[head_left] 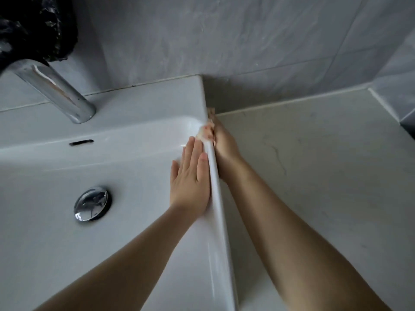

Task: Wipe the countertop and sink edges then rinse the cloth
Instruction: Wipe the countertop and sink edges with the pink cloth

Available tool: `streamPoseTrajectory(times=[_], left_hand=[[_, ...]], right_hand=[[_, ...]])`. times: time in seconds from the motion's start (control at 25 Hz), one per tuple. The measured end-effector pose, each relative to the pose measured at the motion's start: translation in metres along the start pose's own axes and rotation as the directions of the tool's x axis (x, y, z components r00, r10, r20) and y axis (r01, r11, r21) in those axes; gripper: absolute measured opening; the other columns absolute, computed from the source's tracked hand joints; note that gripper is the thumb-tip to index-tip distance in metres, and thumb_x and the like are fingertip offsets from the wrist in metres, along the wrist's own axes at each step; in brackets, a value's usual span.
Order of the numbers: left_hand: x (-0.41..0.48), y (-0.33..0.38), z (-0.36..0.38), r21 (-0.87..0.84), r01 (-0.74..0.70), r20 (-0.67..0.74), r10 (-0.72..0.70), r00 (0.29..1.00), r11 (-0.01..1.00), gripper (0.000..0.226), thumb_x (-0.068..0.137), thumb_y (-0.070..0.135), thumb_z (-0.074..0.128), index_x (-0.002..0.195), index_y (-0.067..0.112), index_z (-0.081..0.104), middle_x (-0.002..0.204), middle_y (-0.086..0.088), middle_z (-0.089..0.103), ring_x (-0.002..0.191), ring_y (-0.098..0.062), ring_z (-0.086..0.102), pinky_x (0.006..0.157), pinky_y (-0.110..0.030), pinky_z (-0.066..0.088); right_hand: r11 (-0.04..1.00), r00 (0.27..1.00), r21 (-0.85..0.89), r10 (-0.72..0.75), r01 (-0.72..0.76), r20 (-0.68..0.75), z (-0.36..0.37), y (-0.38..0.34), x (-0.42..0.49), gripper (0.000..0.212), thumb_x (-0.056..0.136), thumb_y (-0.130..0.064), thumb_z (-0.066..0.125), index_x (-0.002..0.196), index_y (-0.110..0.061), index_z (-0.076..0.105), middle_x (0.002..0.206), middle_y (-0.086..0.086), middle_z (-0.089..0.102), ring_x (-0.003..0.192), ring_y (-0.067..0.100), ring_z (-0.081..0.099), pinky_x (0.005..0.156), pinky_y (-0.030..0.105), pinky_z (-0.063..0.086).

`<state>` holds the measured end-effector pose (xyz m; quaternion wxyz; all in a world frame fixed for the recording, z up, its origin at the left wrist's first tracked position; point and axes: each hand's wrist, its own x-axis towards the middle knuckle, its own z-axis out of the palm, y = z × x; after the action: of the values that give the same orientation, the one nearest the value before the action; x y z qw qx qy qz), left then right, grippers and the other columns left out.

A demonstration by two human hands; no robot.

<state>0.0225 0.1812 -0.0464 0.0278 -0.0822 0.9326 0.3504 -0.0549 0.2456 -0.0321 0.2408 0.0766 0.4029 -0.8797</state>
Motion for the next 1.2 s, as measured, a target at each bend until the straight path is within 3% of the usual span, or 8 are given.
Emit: streamPoseTrajectory(times=[0.2,0.56,0.72,0.88,0.96,1.04,1.12,1.2], left_hand=[[0.003,-0.002,0.000,0.123,-0.019,-0.052,0.026,0.998,0.992,0.057,0.088,0.036,0.003,0.145,0.031,0.000,0.154,0.018,-0.002,0.139,0.005,-0.005,0.116,-0.028,-0.004],[0.002,-0.004,0.003,0.076,-0.033,-0.084,0.039,0.996,0.997,0.071,0.077,0.051,-0.012,0.145,0.035,0.000,0.154,0.021,-0.003,0.137,0.009,-0.008,0.116,-0.027,-0.003],[0.000,-0.001,0.003,0.047,-0.031,-0.099,0.036,0.994,0.998,0.061,0.078,0.049,-0.008,0.138,0.041,-0.001,0.147,0.026,-0.002,0.132,0.014,-0.006,0.115,-0.022,-0.003],[0.000,-0.001,0.003,0.045,-0.033,-0.111,0.038,0.993,0.998,0.068,0.075,0.051,-0.010,0.141,0.039,0.002,0.150,0.024,0.001,0.136,0.012,-0.005,0.115,-0.023,-0.002],[0.000,-0.002,0.003,0.056,-0.034,-0.107,0.040,0.993,0.998,0.071,0.076,0.051,-0.010,0.144,0.037,0.003,0.148,0.027,-0.003,0.136,0.012,-0.006,0.116,-0.025,-0.002],[0.000,-0.002,0.002,0.066,-0.042,-0.106,0.049,0.993,0.997,0.070,0.075,0.051,-0.011,0.143,0.038,0.001,0.145,0.029,-0.006,0.136,0.012,-0.007,0.116,-0.025,-0.002],[-0.001,0.001,0.002,0.072,-0.046,-0.108,0.054,0.993,0.996,0.066,0.075,0.053,-0.012,0.139,0.040,-0.003,0.146,0.028,-0.006,0.136,0.011,-0.008,0.115,-0.023,-0.003],[-0.002,0.002,0.002,0.079,-0.037,-0.094,0.044,0.995,0.996,0.060,0.079,0.052,-0.010,0.138,0.040,-0.004,0.151,0.023,-0.005,0.138,0.008,-0.008,0.115,-0.023,-0.004]], right_hand=[[1.000,0.999,0.026,0.007,-0.008,0.047,-0.005,0.016,-0.044,0.048,0.103,-0.033,0.026,0.063,-0.017,0.047,0.045,-0.008,0.040,0.042,0.001,0.037,0.054,0.019,0.028],[0.823,0.959,-0.527,-0.279,0.213,-0.049,0.022,-0.044,0.034,0.019,0.098,-0.002,0.034,0.088,-0.018,0.037,0.056,0.004,0.042,0.030,0.004,0.041,0.033,0.010,0.034],[0.969,0.993,-0.219,-0.115,0.116,0.016,0.004,-0.005,-0.009,0.028,0.102,-0.014,0.028,0.077,-0.023,0.038,0.038,-0.011,0.036,0.030,-0.001,0.030,0.031,0.012,0.025],[0.939,0.986,-0.314,-0.160,0.139,-0.042,0.006,-0.013,0.008,0.035,0.103,-0.018,0.028,0.069,-0.018,0.036,0.040,-0.010,0.038,0.029,0.000,0.032,0.031,0.013,0.029],[0.928,0.975,-0.316,-0.220,0.196,-0.042,0.010,-0.029,0.036,0.040,0.103,-0.021,0.028,0.067,-0.014,0.044,0.046,-0.003,0.048,0.034,0.001,0.044,0.040,0.012,0.040],[0.841,0.950,-0.466,-0.311,0.275,0.000,-0.010,-0.013,0.048,0.040,0.100,-0.037,0.035,0.087,-0.015,0.066,0.076,0.003,0.069,0.069,0.004,0.065,0.074,0.017,0.051],[0.789,0.973,-0.578,-0.227,0.208,0.040,-0.031,0.016,0.019,0.063,0.089,-0.052,0.039,0.137,-0.012,0.047,0.137,0.011,0.052,0.127,0.018,0.049,0.111,0.037,0.035],[0.809,0.984,-0.568,-0.180,0.155,0.012,-0.034,0.041,-0.020,0.078,0.083,-0.054,0.039,0.147,-0.011,0.029,0.152,0.008,0.034,0.140,0.019,0.032,0.117,0.044,0.022]])
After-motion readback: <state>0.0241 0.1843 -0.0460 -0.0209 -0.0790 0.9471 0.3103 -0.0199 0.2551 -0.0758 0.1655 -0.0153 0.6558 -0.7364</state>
